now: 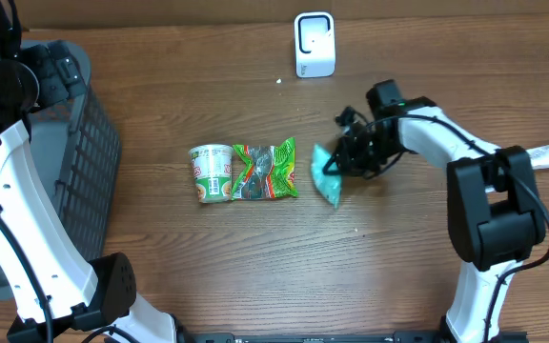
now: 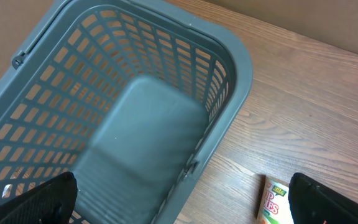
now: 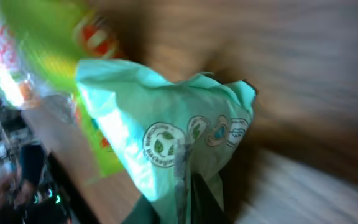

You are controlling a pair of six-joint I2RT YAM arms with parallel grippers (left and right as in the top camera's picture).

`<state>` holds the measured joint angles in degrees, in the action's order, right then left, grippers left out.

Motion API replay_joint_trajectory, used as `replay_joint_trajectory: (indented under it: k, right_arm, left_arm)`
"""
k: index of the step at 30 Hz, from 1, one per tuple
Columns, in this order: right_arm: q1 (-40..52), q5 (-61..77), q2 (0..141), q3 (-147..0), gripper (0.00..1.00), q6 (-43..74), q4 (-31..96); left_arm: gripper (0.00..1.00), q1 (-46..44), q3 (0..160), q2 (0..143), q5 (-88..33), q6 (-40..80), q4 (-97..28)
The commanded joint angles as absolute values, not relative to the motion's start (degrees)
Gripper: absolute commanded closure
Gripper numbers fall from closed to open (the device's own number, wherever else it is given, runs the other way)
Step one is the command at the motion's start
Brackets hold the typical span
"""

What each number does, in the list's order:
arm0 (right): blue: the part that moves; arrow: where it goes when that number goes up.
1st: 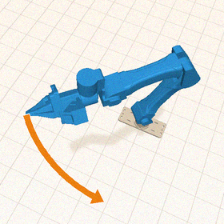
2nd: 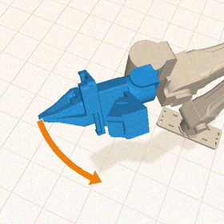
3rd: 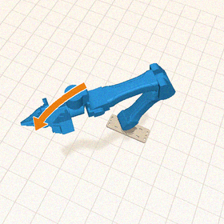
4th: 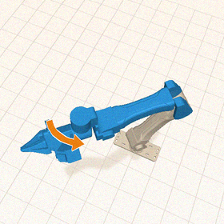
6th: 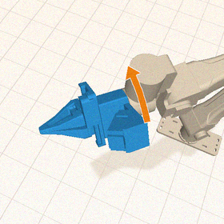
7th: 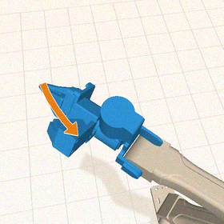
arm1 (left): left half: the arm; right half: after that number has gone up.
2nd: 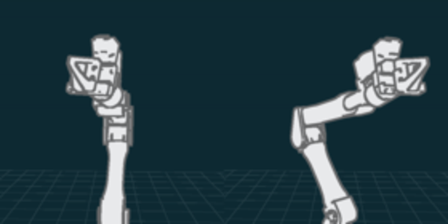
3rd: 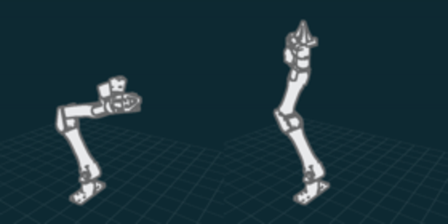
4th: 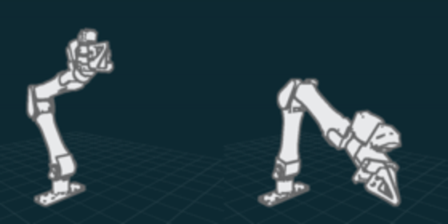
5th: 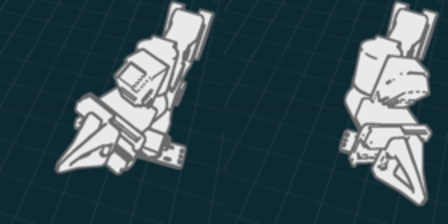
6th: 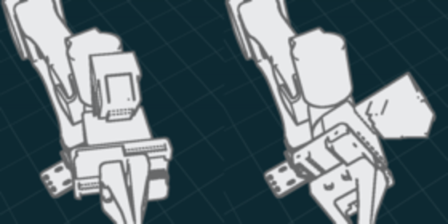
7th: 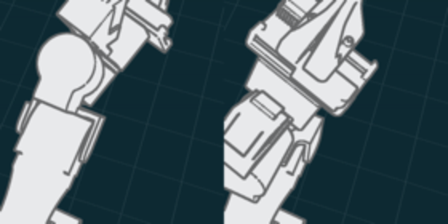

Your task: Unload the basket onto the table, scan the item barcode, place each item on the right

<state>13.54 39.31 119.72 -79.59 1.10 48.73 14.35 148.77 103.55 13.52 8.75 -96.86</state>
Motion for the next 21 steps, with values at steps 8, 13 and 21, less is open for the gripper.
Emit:
replay_joint_trajectory:
  k: [8,13,21]
  right_arm:
    - [11.4,4.1,119.7,-79.7,0.42,10.8,50.5]
    - [11.4,2.4,119.0,-85.9,0.42,10.7,57.3]
    - [13.8,15.1,113.6,-96.8,0.96,8.6,68.1]
  left_arm:
    - [0.0,14.2,148.9,103.8,13.5,7.9,-96.8]
    - [0.0,14.2,148.9,103.8,13.5,7.9,-96.8]
    - [0.0,14.2,148.9,103.8,13.5,7.9,-96.8]
